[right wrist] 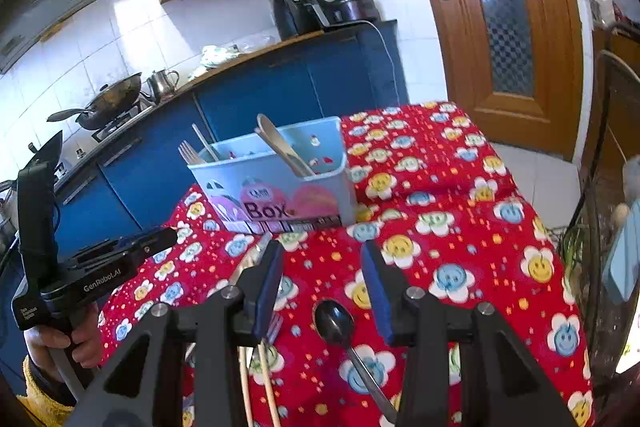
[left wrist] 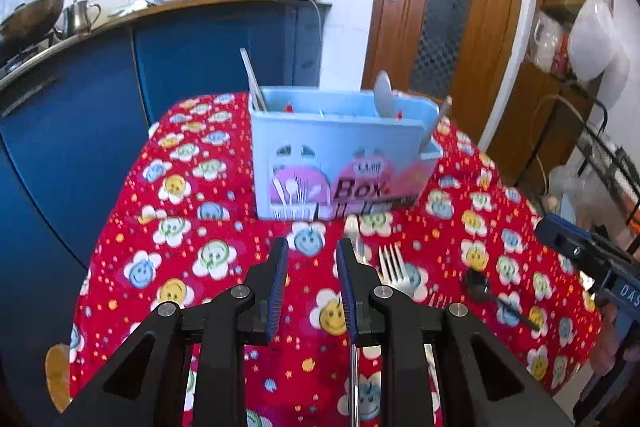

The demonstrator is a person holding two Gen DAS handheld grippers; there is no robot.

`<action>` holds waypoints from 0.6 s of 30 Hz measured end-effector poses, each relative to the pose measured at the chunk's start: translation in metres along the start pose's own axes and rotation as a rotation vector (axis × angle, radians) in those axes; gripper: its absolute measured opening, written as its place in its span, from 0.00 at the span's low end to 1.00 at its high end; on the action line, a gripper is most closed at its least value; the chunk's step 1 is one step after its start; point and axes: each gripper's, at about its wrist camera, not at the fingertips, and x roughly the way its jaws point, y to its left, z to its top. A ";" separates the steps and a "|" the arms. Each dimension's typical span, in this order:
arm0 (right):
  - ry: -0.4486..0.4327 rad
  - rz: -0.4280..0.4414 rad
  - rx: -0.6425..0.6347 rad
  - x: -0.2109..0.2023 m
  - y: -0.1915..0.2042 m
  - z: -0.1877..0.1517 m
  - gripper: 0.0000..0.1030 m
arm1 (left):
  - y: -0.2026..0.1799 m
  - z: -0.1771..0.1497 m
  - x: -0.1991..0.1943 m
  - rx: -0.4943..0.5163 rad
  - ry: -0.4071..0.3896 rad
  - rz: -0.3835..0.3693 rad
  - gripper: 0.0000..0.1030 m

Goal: Organize utensils
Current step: 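Move both open grippers back down toward the black spoon and metal forks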

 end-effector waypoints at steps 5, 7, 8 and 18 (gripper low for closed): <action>0.023 -0.008 0.036 0.002 -0.012 -0.009 0.43 | -0.005 -0.011 0.015 0.018 0.069 -0.010 0.24; 0.034 -0.013 0.051 0.003 -0.018 -0.013 0.43 | -0.006 -0.014 0.022 0.022 0.094 -0.013 0.24; 0.038 -0.016 0.057 0.004 -0.020 -0.014 0.43 | -0.006 -0.015 0.025 0.024 0.107 -0.012 0.24; 0.061 -0.017 0.093 0.008 -0.034 -0.023 0.43 | -0.006 -0.018 0.055 0.035 0.188 -0.016 0.24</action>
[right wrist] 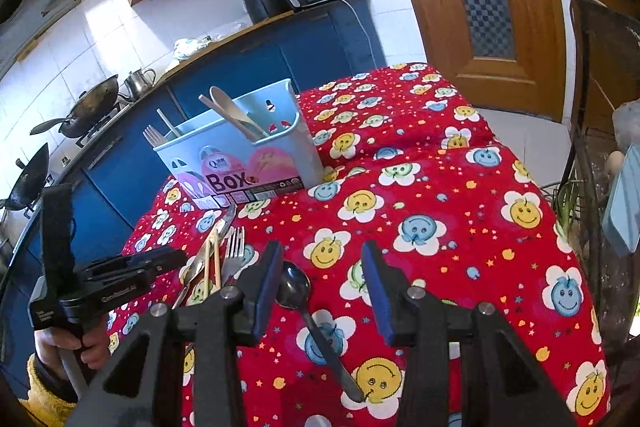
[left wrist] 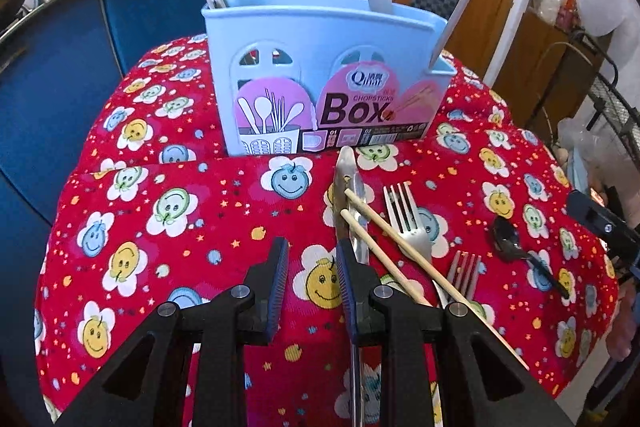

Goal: Organize utensils

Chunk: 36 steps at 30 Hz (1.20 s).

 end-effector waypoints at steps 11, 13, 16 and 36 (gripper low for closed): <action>0.008 -0.001 0.016 0.002 -0.007 -0.001 0.43 | -0.010 0.009 0.017 0.059 0.033 -0.007 0.24; 0.009 0.000 0.020 0.002 -0.009 -0.001 0.43 | -0.013 0.011 0.019 0.075 0.037 -0.007 0.24; 0.010 -0.001 0.027 0.003 -0.012 -0.001 0.43 | -0.017 0.014 0.023 0.088 0.049 -0.019 0.24; 0.060 0.004 -0.036 0.009 -0.001 -0.002 0.43 | 0.006 0.018 0.002 -0.034 -0.057 0.003 0.06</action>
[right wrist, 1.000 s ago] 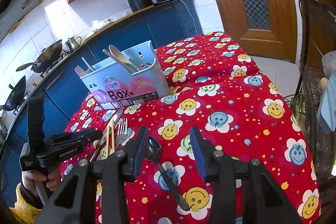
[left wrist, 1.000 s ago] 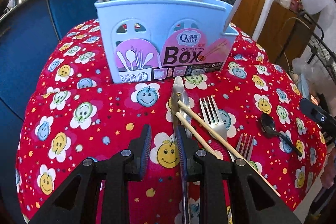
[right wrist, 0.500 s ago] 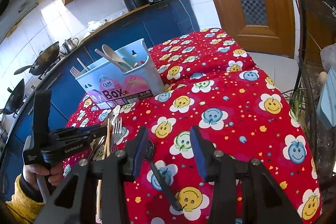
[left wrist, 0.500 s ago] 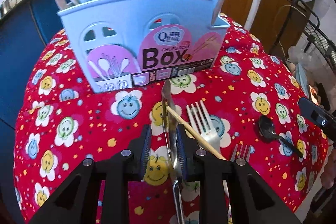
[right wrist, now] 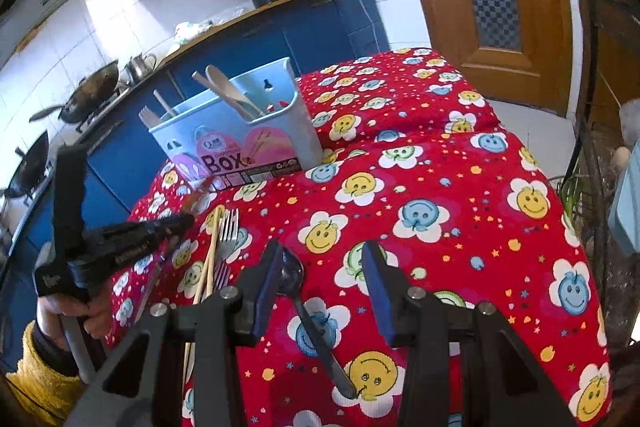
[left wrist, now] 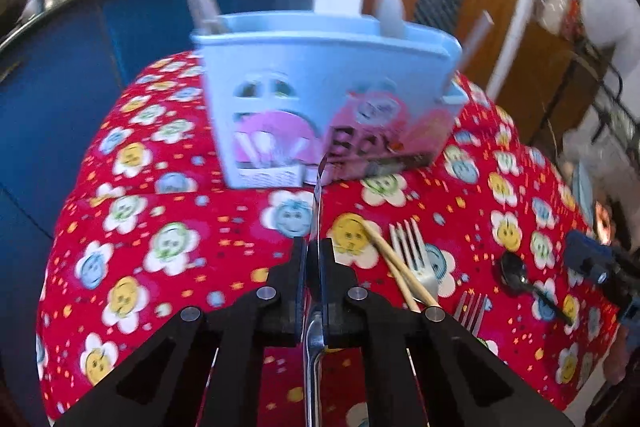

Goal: Organize utensils

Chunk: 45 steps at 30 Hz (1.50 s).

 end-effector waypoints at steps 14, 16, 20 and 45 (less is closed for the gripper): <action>0.252 -0.051 -0.239 0.040 0.025 0.007 0.44 | 0.040 -0.025 -0.038 -0.138 -0.081 -0.057 0.06; 0.267 -0.057 -0.252 0.044 0.026 0.007 0.44 | 0.041 -0.026 -0.041 -0.141 -0.088 -0.065 0.06; 0.295 -0.052 -0.271 0.050 0.029 0.009 0.44 | 0.043 -0.028 -0.042 -0.151 -0.098 -0.078 0.06; 0.340 0.072 -0.202 0.053 0.029 0.026 0.04 | 0.048 -0.031 -0.062 -0.174 -0.150 -0.131 0.06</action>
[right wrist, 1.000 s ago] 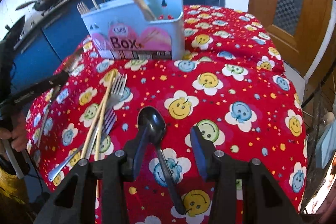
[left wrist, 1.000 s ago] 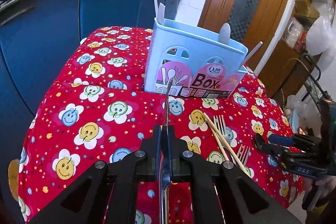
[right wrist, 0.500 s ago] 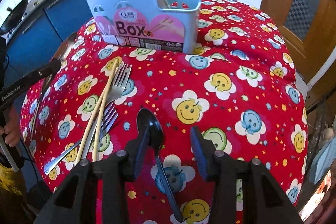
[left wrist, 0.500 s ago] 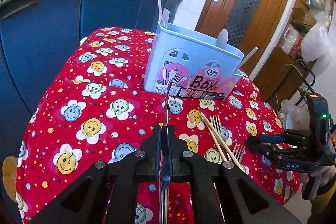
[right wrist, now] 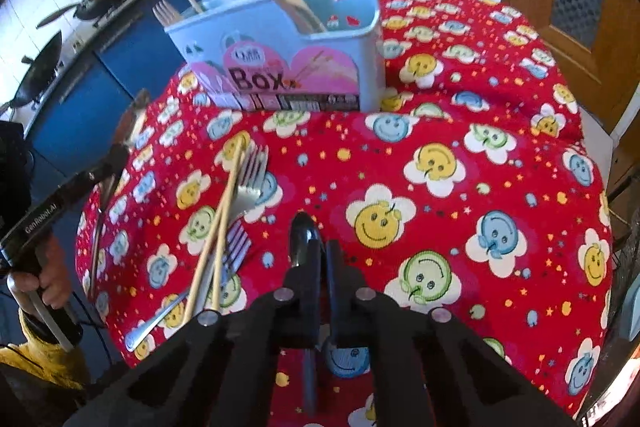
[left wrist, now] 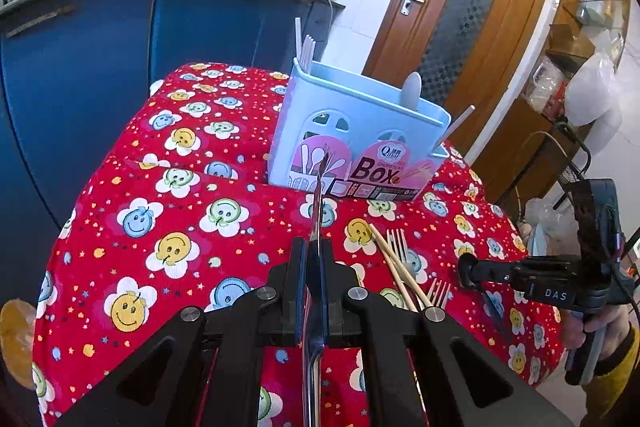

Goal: Organize utensils
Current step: 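Grasp the black spoon by its handle with the right gripper, then lift the black spoon and metal utensil and carry both over the blue box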

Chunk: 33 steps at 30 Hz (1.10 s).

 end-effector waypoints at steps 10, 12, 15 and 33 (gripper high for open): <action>-0.133 -0.005 0.102 -0.018 0.000 -0.008 0.03 | -0.005 0.003 -0.009 -0.011 -0.041 -0.013 0.06; -0.165 -0.021 0.129 -0.023 -0.003 -0.011 0.03 | -0.006 0.005 -0.012 -0.017 -0.055 -0.013 0.06; -0.220 -0.019 0.164 -0.030 -0.006 -0.013 0.03 | -0.010 0.009 -0.014 -0.022 -0.080 -0.019 0.06; -0.550 0.019 0.171 -0.071 0.005 -0.004 0.03 | -0.043 0.052 -0.024 0.047 -0.283 -0.052 0.05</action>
